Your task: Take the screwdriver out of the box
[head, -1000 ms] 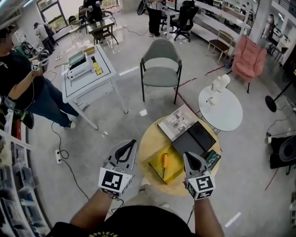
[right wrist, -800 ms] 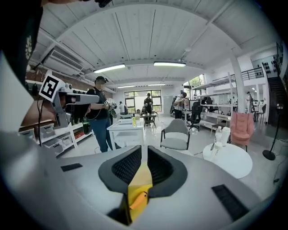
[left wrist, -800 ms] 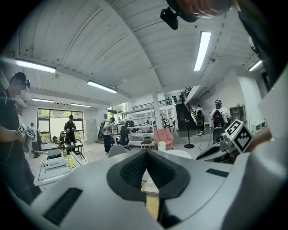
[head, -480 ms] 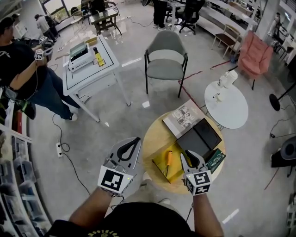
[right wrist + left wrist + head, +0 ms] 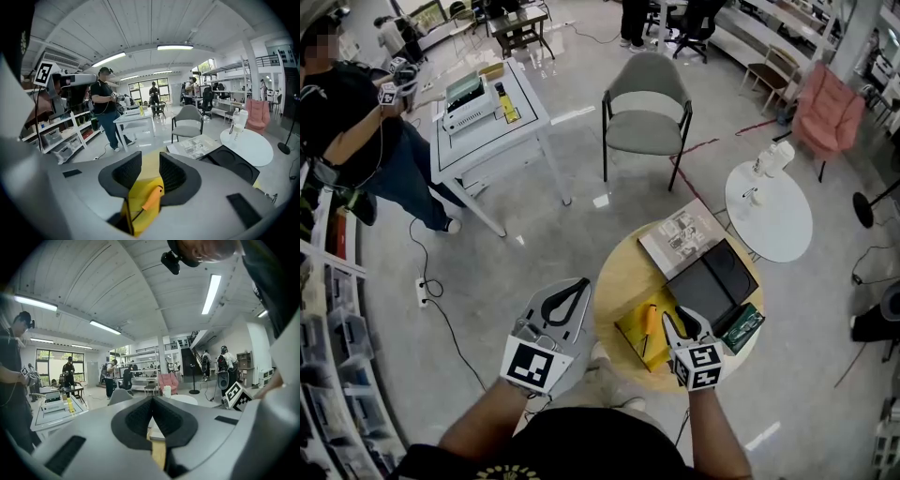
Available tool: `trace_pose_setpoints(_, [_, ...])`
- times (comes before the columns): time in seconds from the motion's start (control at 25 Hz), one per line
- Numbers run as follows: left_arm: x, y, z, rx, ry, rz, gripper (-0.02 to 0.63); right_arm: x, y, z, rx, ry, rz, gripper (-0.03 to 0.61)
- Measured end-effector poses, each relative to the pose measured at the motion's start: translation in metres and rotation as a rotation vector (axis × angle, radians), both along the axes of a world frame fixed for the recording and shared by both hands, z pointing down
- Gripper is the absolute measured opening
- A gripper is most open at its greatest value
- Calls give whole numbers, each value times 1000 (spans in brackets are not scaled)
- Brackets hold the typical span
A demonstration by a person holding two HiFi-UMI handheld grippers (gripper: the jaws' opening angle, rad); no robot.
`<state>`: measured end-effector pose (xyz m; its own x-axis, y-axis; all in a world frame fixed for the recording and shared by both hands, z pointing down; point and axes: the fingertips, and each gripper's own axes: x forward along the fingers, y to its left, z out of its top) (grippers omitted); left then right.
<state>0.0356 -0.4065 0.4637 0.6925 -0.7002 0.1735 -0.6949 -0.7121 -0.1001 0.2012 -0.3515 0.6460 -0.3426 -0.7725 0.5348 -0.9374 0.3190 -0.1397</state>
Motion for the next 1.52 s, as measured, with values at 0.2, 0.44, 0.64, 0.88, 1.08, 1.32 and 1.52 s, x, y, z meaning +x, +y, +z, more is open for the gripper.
trace_pose_setpoints(0.2, [-8, -6, 3, -4, -1, 1, 12, -7, 1, 35, -71, -5, 2, 147])
trace_pose_setpoints(0.44, [-14, -12, 14, -22, -16, -3, 12, -13, -1, 71, -149, -7, 10, 155])
trace_pose_setpoints(0.64, [-12, -17, 15, -18, -23, 4, 12, -13, -1, 101, -212, -34, 34, 156])
trace_pose_setpoints(0.88, [-14, -30, 19, -18, -31, -2, 12, -13, -9, 138, -299, -29, 53, 167])
trace_pose_setpoints(1.08, [-15, -33, 18, -11, -43, -4, 12, -11, -9, 170, -396, -13, 61, 179])
trace_pose_setpoints(1.32, [-25, -33, 20, -18, -47, -30, 12, -16, -6, 199, -499, -36, 72, 193])
trace_pose_setpoints(1.52, [-30, -30, 15, -13, -50, -39, 12, -10, -4, 207, -551, 25, 96, 175])
